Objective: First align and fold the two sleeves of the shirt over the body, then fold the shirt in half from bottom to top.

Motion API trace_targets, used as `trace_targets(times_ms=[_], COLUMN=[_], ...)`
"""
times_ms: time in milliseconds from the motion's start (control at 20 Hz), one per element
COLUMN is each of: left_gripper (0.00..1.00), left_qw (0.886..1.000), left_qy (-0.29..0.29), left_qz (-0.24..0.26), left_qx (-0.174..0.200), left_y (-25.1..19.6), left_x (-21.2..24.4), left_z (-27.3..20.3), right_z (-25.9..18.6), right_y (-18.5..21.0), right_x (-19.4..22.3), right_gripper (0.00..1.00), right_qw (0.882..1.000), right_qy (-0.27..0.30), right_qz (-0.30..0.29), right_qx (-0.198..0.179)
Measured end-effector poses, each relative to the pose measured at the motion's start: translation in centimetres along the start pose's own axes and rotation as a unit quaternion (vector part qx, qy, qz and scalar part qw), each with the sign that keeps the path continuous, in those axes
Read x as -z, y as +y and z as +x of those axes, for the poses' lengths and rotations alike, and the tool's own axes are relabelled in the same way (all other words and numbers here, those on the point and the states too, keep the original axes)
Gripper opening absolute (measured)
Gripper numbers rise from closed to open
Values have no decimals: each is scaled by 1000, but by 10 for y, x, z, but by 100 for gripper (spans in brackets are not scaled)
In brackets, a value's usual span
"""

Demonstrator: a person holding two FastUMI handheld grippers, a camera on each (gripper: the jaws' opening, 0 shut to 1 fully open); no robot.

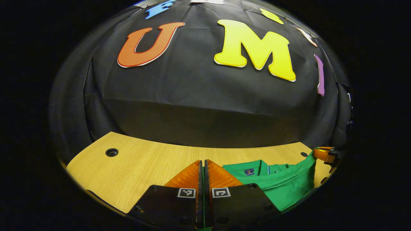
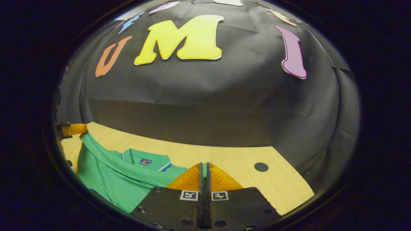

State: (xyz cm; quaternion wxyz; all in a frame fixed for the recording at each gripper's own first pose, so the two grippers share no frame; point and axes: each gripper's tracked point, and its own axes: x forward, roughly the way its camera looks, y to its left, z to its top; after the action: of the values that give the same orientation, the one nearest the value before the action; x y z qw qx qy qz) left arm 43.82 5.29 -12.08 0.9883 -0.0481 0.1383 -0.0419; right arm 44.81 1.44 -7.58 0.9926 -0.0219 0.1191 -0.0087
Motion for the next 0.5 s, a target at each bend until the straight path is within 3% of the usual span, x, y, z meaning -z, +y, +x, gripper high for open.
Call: trace_targets(times_ms=[200, 500], left_gripper=[4, 5], left_qw=[1000, 999], left_qy=[15, 25], left_qz=[-12, 40], left_qx=[-6, -1], left_y=[16, 14], left_x=[17, 29], left_z=[36, 75], right_z=[37, 84], right_y=[7, 12], right_x=[-11, 15], right_gripper=[0, 2], right_qw=[1000, 999], right_qy=[-9, 7], right_qz=[-3, -31], right_qx=[1, 23])
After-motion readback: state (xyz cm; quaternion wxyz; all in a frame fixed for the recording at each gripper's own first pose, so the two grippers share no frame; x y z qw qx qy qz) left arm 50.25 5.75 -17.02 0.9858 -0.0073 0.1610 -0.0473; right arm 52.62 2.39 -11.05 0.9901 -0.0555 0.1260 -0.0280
